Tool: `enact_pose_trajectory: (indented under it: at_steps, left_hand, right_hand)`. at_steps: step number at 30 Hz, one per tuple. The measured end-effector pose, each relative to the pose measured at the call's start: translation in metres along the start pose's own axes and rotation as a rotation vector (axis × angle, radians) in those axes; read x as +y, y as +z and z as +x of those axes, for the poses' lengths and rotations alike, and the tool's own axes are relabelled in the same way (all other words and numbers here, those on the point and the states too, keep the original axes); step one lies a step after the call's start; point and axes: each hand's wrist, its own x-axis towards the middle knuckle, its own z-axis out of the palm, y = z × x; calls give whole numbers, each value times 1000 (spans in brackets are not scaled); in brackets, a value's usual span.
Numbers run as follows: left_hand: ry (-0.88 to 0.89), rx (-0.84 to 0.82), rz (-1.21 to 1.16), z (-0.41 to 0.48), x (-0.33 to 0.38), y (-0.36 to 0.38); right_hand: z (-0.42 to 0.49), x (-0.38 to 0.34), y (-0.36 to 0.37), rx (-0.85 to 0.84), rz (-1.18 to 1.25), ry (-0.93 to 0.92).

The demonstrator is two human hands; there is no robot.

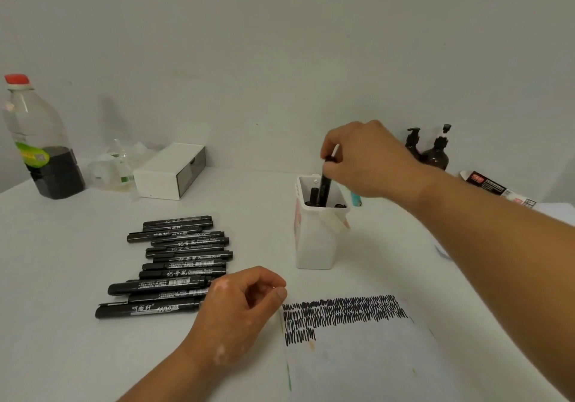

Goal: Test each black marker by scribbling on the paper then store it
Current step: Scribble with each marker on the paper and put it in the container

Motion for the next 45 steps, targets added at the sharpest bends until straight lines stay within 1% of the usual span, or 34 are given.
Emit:
enact_pose_trajectory:
  at_steps: [4, 7, 14, 22, 31, 34, 37, 40, 42, 45]
  left_hand:
    - [-9, -11, -12, 1, 1, -1]
    - [-2, -14, -6, 2, 0, -1]
    - [-8, -24, 6, 2, -1, -1]
    - [4, -27, 18, 3, -2, -1]
    - [13, -24, 23, 4, -5, -2]
    - [20, -23, 16, 4, -5, -2]
    - [30, -21, 27, 3, -6, -1]
    - [40, -24, 43, 3, -6, 0]
    - [45, -23, 57, 2, -7, 0]
    - [53, -19, 81, 1, -6, 0]
  right_hand:
    - [2, 1, 22, -100, 13, 26]
    - [2, 1, 32, -144, 23, 40]
    - [-3, 1, 41, -201, 48, 82]
    - [-7, 3, 40, -230, 22, 60]
    - [-11, 11, 15, -107, 79, 54]
    - [-28, 20, 4, 38, 126, 48]
    - [-65, 25, 6, 170, 215, 38]
    - [-111, 29, 26, 169, 336, 86]
    - [-137, 31, 45, 139, 404, 138]
    - [-165, 31, 75, 91, 475, 167]
